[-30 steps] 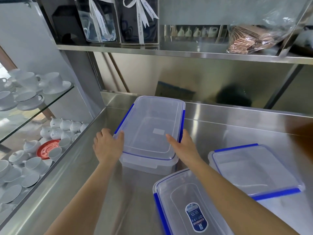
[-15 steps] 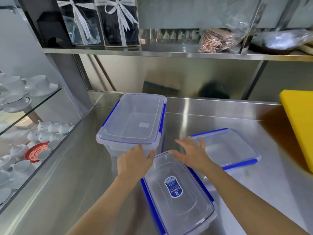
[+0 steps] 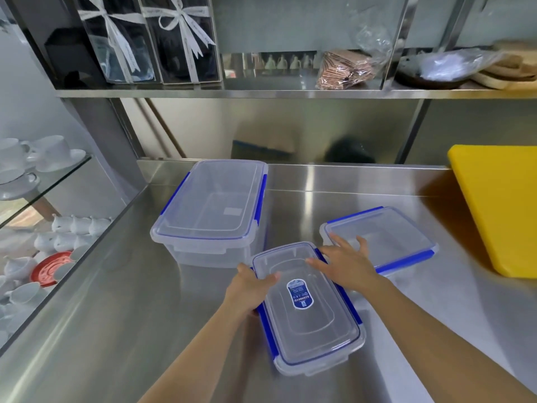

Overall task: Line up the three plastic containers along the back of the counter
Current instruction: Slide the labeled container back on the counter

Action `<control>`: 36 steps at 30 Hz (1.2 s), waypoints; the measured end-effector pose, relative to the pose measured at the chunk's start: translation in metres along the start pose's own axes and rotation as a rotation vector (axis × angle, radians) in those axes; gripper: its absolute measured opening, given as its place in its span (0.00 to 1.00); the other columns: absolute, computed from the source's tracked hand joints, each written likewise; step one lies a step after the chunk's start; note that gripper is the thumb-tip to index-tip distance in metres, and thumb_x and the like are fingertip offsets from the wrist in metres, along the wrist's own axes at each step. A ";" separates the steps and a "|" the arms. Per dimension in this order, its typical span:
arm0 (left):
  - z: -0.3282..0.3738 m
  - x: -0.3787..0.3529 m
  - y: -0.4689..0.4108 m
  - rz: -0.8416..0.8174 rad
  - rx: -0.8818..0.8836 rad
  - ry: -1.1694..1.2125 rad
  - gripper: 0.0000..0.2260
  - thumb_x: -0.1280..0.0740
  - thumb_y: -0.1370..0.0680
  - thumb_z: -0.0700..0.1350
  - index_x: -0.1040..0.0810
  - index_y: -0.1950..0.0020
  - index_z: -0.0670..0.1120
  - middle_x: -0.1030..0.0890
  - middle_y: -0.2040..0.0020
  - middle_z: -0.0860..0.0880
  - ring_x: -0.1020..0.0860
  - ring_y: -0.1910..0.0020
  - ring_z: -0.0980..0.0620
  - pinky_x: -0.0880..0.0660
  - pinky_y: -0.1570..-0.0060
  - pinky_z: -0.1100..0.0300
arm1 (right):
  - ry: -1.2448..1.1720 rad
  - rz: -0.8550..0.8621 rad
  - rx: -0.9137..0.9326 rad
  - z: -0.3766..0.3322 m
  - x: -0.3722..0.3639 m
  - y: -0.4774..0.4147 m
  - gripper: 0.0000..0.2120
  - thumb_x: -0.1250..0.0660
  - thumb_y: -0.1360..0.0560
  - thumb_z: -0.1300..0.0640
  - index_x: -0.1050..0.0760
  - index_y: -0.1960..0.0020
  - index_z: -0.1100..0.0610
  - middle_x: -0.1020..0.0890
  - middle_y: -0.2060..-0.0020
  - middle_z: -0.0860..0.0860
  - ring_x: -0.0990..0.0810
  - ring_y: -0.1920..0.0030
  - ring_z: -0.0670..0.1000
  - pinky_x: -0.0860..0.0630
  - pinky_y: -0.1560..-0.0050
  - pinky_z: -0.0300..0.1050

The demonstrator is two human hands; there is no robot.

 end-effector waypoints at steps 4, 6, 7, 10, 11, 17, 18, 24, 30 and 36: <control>0.018 -0.031 -0.007 -0.040 -0.026 0.166 0.24 0.28 0.29 0.51 0.32 0.40 0.43 0.20 0.44 0.44 0.19 0.48 0.44 0.20 0.46 0.44 | 0.019 0.008 -0.115 0.043 0.011 0.006 0.27 0.53 0.24 0.35 0.29 0.36 0.48 0.33 0.28 0.48 0.49 0.24 0.46 0.60 0.29 0.62; 0.028 -0.043 -0.010 -0.100 -0.023 0.263 0.30 0.27 0.35 0.53 0.29 0.37 0.41 0.18 0.46 0.43 0.17 0.49 0.44 0.20 0.46 0.44 | 0.033 0.010 -0.178 0.059 0.014 0.009 0.28 0.54 0.24 0.35 0.30 0.35 0.49 0.31 0.30 0.49 0.49 0.24 0.47 0.60 0.29 0.62; 0.032 -0.047 -0.013 -0.128 -0.024 0.269 0.35 0.27 0.38 0.55 0.29 0.35 0.41 0.18 0.44 0.44 0.18 0.48 0.45 0.21 0.44 0.44 | 0.036 0.031 -0.195 0.064 0.016 0.009 0.29 0.55 0.24 0.35 0.31 0.34 0.50 0.31 0.30 0.49 0.48 0.24 0.48 0.60 0.29 0.61; 0.042 -0.055 -0.008 -0.215 -0.109 0.173 0.40 0.26 0.33 0.55 0.39 0.26 0.46 0.29 0.31 0.49 0.25 0.36 0.46 0.27 0.37 0.51 | 0.044 0.209 -0.148 0.059 0.031 0.012 0.35 0.58 0.26 0.32 0.36 0.30 0.53 0.32 0.29 0.52 0.41 0.26 0.51 0.53 0.29 0.56; 0.043 -0.061 -0.005 -0.254 -0.162 0.094 0.43 0.24 0.35 0.57 0.42 0.26 0.51 0.33 0.28 0.51 0.29 0.32 0.48 0.29 0.36 0.54 | 0.014 0.251 -0.111 0.053 0.034 0.012 0.37 0.57 0.27 0.31 0.37 0.30 0.54 0.33 0.29 0.53 0.39 0.27 0.52 0.50 0.29 0.53; 0.012 -0.094 0.021 -0.464 -0.279 -0.609 0.67 0.21 0.43 0.57 0.75 0.27 0.56 0.74 0.25 0.53 0.69 0.25 0.53 0.51 0.24 0.48 | -0.436 -0.173 -0.112 0.038 -0.018 0.003 0.47 0.35 0.32 0.34 0.59 0.25 0.45 0.63 0.24 0.50 0.47 0.24 0.58 0.39 0.29 0.57; 0.013 -0.093 0.024 -0.453 -0.281 -0.622 0.67 0.21 0.42 0.56 0.75 0.28 0.55 0.75 0.26 0.52 0.70 0.25 0.53 0.50 0.24 0.49 | -0.445 -0.170 -0.111 0.038 -0.018 0.001 0.48 0.35 0.32 0.34 0.60 0.25 0.45 0.64 0.24 0.50 0.46 0.24 0.58 0.39 0.29 0.56; 0.041 -0.082 0.017 -0.344 -0.426 -0.649 0.58 0.27 0.34 0.60 0.72 0.26 0.55 0.72 0.24 0.50 0.63 0.22 0.50 0.49 0.24 0.47 | -0.411 -0.061 -0.160 0.042 -0.008 -0.021 0.43 0.40 0.28 0.35 0.60 0.24 0.50 0.62 0.23 0.52 0.52 0.24 0.57 0.42 0.29 0.57; 0.078 -0.073 0.004 -0.239 -0.559 -0.668 0.44 0.33 0.25 0.54 0.64 0.23 0.51 0.59 0.21 0.52 0.53 0.22 0.52 0.50 0.23 0.53 | -0.378 0.017 -0.190 0.050 0.002 -0.061 0.39 0.44 0.26 0.36 0.55 0.24 0.51 0.58 0.23 0.55 0.50 0.24 0.59 0.40 0.29 0.56; 0.088 -0.070 -0.024 -0.230 -0.474 -0.735 0.43 0.35 0.24 0.53 0.64 0.23 0.49 0.60 0.21 0.50 0.55 0.21 0.51 0.51 0.24 0.52 | -0.335 0.059 -0.190 0.050 0.010 -0.094 0.36 0.42 0.26 0.37 0.49 0.26 0.54 0.51 0.24 0.57 0.47 0.25 0.59 0.38 0.29 0.58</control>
Point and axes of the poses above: each hand's wrist, its own y-axis away from the middle knuckle, its own x-axis out of the back of the hand, z = x × y, the point moved 10 cm from there along -y, towards the middle knuckle
